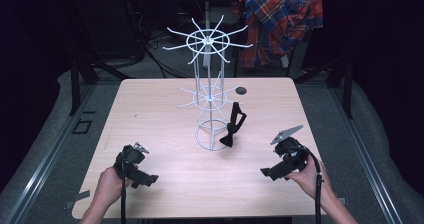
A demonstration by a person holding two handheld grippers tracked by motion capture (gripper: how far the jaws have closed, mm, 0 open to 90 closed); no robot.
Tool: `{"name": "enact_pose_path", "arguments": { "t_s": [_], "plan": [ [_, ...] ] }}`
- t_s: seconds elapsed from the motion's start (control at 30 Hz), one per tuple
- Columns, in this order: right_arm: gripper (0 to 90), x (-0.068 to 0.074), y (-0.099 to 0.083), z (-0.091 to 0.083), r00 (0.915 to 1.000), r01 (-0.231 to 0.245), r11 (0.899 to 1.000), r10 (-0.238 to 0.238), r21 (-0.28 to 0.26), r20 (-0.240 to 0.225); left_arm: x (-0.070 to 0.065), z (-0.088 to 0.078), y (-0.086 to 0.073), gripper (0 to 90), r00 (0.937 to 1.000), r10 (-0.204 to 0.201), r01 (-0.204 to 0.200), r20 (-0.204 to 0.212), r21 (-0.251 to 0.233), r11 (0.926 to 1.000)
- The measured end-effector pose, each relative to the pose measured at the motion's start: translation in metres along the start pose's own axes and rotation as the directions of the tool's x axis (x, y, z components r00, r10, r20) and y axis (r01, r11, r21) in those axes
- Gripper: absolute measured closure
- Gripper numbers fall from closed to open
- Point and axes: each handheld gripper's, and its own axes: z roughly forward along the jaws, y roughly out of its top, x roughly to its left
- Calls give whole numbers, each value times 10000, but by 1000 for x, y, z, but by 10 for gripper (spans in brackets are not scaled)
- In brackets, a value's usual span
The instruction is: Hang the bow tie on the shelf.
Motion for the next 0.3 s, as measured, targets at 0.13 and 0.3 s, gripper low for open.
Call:
{"name": "enact_pose_path", "arguments": {
  "t_s": [0.13,0.3],
  "plan": [
    [26,0,-13,14,9998,-44,9982,56,591,-200,0,0,1,1,10000,60,-60,-8,1,10000],
    [0,-2,-14,23,9999,53,9952,-37,980,-167,-1,1,4,1,9999,146,-146,68,-54,9999]
  ]
}}
